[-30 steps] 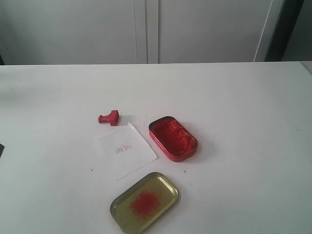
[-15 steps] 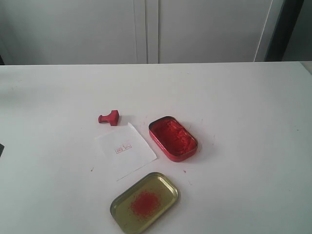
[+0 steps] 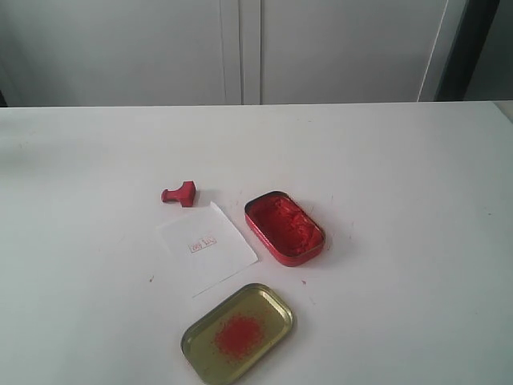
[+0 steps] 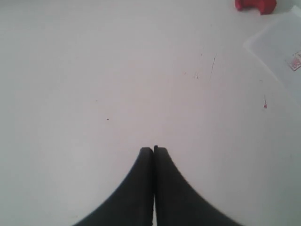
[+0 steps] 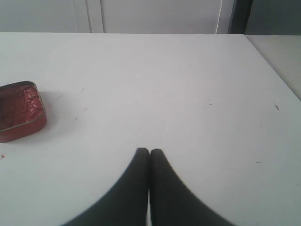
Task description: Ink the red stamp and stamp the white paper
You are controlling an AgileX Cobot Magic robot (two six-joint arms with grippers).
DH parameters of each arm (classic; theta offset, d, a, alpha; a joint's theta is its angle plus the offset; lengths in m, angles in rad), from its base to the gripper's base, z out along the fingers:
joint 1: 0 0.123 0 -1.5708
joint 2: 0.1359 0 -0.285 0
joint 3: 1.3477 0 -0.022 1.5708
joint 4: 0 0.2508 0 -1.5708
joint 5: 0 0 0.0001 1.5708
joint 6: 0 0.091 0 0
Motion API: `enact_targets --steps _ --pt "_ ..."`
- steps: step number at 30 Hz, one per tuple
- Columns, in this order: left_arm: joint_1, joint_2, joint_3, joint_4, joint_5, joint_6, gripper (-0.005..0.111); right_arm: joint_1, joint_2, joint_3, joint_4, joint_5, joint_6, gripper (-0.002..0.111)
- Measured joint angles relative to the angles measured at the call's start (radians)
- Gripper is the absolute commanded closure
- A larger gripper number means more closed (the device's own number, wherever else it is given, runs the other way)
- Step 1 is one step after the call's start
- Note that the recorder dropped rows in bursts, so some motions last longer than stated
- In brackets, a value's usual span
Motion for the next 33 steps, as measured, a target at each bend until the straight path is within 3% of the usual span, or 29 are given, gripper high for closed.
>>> enact_targets --steps 23,33 --pt "0.000 -0.309 0.002 0.011 0.069 0.000 0.107 0.000 0.000 0.000 0.000 0.000 0.000 0.108" --pt "0.000 -0.438 0.173 0.031 -0.023 0.000 0.107 0.000 0.000 0.000 0.000 0.000 0.000 0.108"
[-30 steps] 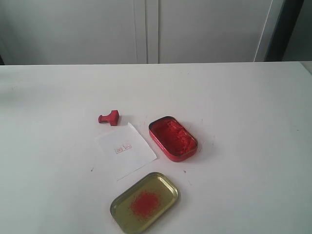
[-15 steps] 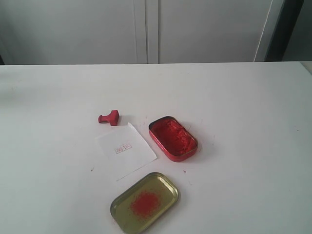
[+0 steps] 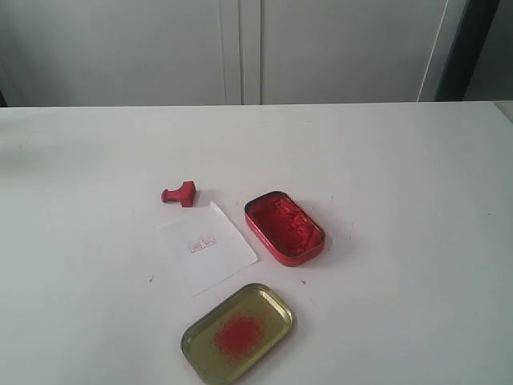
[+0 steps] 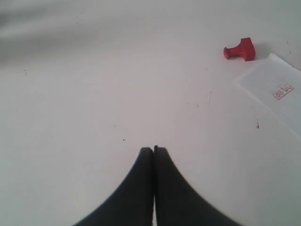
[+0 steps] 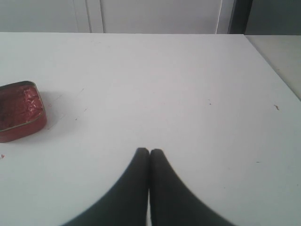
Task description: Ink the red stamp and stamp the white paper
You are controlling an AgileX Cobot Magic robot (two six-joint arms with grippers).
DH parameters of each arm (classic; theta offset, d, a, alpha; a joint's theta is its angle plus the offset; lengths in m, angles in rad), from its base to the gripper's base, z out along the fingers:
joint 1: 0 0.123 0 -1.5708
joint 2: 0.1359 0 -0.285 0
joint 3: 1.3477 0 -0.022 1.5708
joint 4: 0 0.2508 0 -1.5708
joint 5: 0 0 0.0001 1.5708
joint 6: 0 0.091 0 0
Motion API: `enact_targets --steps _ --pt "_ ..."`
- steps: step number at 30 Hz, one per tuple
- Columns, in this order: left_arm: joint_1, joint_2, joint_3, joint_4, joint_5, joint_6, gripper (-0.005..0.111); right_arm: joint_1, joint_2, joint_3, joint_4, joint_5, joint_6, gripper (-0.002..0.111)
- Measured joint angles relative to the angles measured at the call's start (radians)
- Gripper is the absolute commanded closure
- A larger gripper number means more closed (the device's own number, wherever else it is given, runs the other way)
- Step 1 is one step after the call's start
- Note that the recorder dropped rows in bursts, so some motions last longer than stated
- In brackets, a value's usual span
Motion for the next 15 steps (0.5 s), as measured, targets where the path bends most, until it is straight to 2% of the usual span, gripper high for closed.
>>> enact_targets --steps 8,15 --pt "0.000 -0.133 0.163 0.038 -0.067 0.000 0.107 0.000 0.000 0.000 0.000 0.000 0.000 0.108" --pt "0.000 -0.249 0.235 0.064 -0.080 0.000 0.107 0.000 0.000 0.000 0.000 0.000 0.000 0.108"
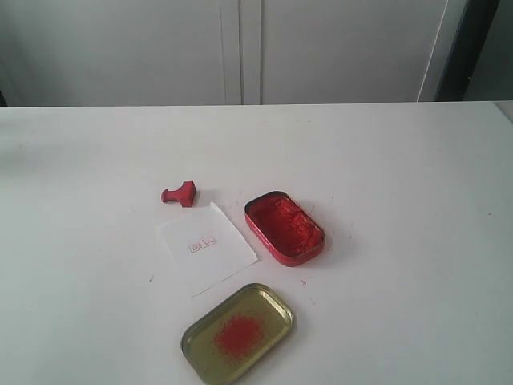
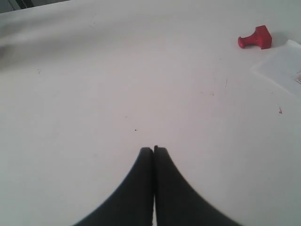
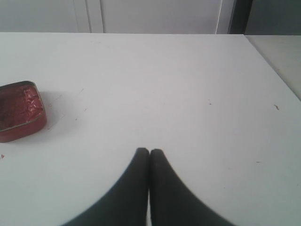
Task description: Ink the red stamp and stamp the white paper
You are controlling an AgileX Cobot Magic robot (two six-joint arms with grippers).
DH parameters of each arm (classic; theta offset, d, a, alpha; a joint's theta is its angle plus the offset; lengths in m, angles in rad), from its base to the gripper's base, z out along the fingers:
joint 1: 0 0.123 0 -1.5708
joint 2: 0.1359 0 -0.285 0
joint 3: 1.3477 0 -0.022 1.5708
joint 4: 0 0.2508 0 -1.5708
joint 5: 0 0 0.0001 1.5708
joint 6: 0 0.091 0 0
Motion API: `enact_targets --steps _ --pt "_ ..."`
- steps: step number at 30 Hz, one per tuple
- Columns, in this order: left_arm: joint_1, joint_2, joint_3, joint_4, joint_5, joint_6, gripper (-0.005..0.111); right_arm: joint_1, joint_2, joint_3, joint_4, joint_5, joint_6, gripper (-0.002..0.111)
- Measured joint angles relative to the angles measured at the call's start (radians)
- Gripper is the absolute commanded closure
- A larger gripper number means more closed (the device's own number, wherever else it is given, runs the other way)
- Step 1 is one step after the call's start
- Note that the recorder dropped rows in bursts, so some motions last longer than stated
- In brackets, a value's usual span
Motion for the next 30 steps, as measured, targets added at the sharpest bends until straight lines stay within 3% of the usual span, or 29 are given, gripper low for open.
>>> enact_targets --steps 10,17,22,30 --pt "0.000 -0.147 0.121 0.017 -0.060 0.000 0.107 0.000 0.000 0.000 0.000 0.000 0.000 0.108" --pt "0.000 -0.156 0.173 0.017 -0.106 0.000 0.107 0.000 0.000 0.000 0.000 0.000 0.000 0.108" --pt "0.052 -0.156 0.202 -0.006 -0.116 -0.003 0.107 0.000 0.000 0.000 0.000 0.000 0.000 0.108" --pt "0.064 -0.169 0.204 -0.010 -0.092 -0.004 0.107 0.000 0.000 0.000 0.000 0.000 0.000 0.108"
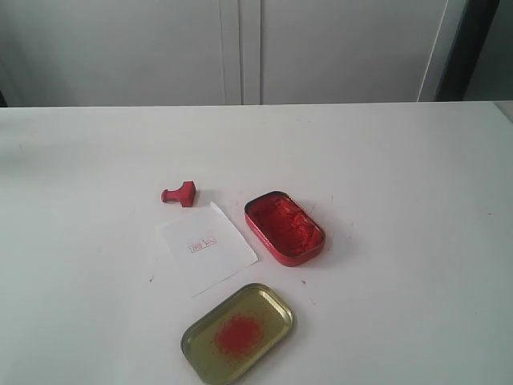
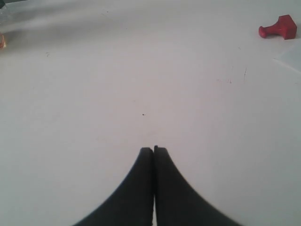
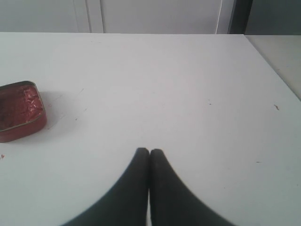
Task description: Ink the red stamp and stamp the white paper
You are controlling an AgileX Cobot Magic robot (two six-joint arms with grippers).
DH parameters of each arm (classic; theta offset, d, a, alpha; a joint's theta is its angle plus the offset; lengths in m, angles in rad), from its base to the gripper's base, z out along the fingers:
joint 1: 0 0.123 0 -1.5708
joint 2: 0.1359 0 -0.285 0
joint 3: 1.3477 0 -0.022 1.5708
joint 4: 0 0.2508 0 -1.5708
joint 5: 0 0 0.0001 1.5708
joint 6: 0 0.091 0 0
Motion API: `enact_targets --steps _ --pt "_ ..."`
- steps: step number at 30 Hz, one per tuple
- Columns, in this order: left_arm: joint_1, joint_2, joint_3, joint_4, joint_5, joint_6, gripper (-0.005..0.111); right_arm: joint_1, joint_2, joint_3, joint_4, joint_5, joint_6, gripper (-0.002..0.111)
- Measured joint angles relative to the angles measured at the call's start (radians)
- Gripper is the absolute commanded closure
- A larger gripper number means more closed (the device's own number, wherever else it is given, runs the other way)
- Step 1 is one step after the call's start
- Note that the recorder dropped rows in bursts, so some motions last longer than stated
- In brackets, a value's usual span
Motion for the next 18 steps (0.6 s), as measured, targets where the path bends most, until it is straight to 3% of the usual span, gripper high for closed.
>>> enact_targets --steps 18 --pt "0.000 -0.012 0.000 0.000 0.017 0.001 0.107 0.000 0.000 0.000 0.000 0.000 0.000 0.108"
